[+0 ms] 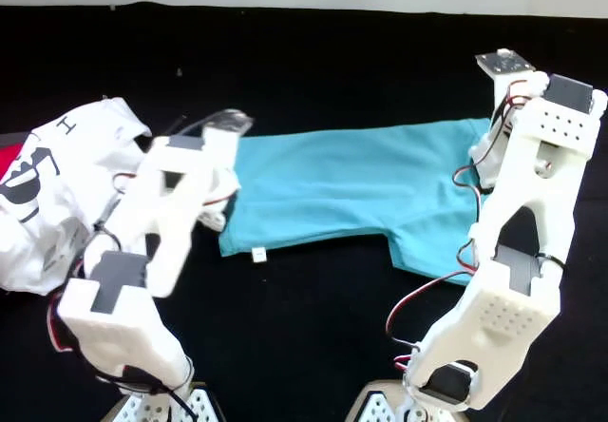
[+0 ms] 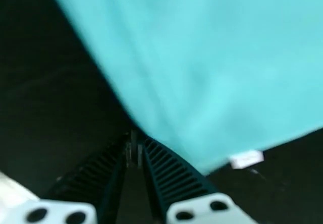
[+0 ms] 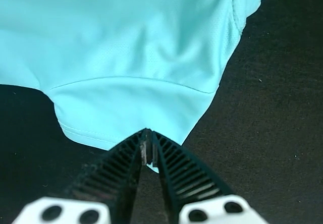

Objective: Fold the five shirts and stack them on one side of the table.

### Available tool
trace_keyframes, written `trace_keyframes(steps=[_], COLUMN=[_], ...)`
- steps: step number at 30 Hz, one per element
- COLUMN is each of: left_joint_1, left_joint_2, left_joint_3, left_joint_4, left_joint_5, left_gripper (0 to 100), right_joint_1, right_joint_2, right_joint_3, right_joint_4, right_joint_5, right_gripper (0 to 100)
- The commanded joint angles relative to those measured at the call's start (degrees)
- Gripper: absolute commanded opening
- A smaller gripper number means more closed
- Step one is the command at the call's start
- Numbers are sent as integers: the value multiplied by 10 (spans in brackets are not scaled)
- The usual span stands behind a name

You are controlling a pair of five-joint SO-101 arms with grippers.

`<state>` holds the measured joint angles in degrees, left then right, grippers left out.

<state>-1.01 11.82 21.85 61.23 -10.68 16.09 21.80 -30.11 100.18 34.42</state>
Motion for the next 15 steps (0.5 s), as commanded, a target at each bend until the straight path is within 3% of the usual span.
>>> trace_keyframes(steps=[1, 4, 9, 12, 15], left_joint_1=[-7, -5, -5, -3, 18], left_joint_2=[-25, -25, -25, -17, 4], left_joint_3=[-18, -58, -186, -223, -197], left_joint_4=[12, 59, 149, 149, 98], left_joint_5=[-4, -3, 47, 72, 85], left_gripper=[8, 8, 8, 8, 8], right_joint_1=[3, -1, -19, -19, -37], right_joint_2=[-65, -130, -226, -262, -281], right_joint_3=[7, 71, 291, 426, 531], right_joint_4=[7, 7, -31, -101, -136], right_joint_5=[-2, 6, 93, 149, 198], right_gripper=[6, 6, 6, 6, 31])
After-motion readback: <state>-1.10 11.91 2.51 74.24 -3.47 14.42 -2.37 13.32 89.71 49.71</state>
